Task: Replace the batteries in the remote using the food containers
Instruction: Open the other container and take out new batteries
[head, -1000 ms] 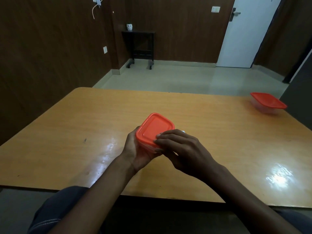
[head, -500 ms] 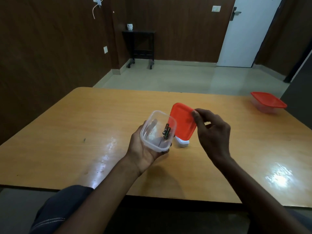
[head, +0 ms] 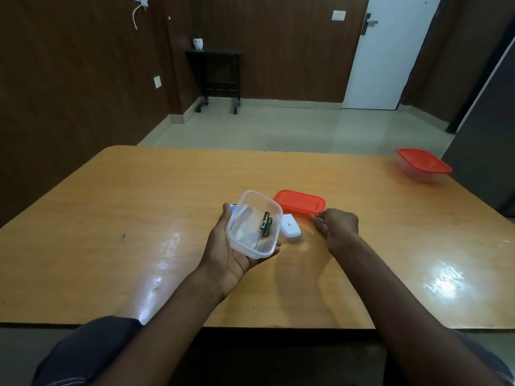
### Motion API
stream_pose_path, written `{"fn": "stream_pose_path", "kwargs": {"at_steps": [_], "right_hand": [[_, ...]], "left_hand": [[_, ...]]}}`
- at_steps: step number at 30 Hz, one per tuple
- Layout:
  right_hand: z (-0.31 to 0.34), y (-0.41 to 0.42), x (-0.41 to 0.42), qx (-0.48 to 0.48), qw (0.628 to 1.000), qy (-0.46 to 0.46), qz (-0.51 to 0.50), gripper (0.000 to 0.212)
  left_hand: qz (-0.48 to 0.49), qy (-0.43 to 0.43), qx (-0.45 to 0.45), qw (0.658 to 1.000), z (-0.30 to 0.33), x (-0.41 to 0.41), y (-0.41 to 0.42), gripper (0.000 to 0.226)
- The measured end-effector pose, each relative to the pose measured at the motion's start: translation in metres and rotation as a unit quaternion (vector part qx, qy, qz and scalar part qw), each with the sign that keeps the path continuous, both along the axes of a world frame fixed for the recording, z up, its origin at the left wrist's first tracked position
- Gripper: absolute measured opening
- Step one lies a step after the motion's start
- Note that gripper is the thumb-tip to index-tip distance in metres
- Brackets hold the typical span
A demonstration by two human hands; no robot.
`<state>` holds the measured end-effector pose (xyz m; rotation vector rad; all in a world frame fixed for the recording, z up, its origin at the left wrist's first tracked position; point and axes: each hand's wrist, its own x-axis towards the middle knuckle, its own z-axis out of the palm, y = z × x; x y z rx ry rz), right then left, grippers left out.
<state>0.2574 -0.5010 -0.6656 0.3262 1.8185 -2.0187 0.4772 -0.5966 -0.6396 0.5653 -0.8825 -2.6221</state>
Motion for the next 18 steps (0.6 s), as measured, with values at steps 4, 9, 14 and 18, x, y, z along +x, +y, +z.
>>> {"fn": "stream_pose_path", "kwargs": {"at_steps": [4, 9, 14, 18], "right_hand": [[0.006, 0.001, 0.02, 0.185, 0.97, 0.144, 0.063, 0.04], [0.035, 0.013, 0.072, 0.137, 0.946, 0.206, 0.209, 0.015], [0.045, 0.03, 0.082, 0.191, 0.905, 0.273, 0.262, 0.021], [0.043, 0.054, 0.06, 0.293, 0.86, 0.361, 0.213, 0.033]], "left_hand": [[0.009, -0.015, -0.027, 0.999, 0.002, -0.004, 0.003, 0.06], [0.042, -0.046, -0.08, 0.995, -0.003, -0.01, 0.006, 0.06], [-0.002, -0.089, -0.169, 0.982, -0.006, -0.014, 0.026, 0.047], [-0.013, -0.114, -0.318, 0.941, -0.021, -0.022, 0.044, 0.047]]}}
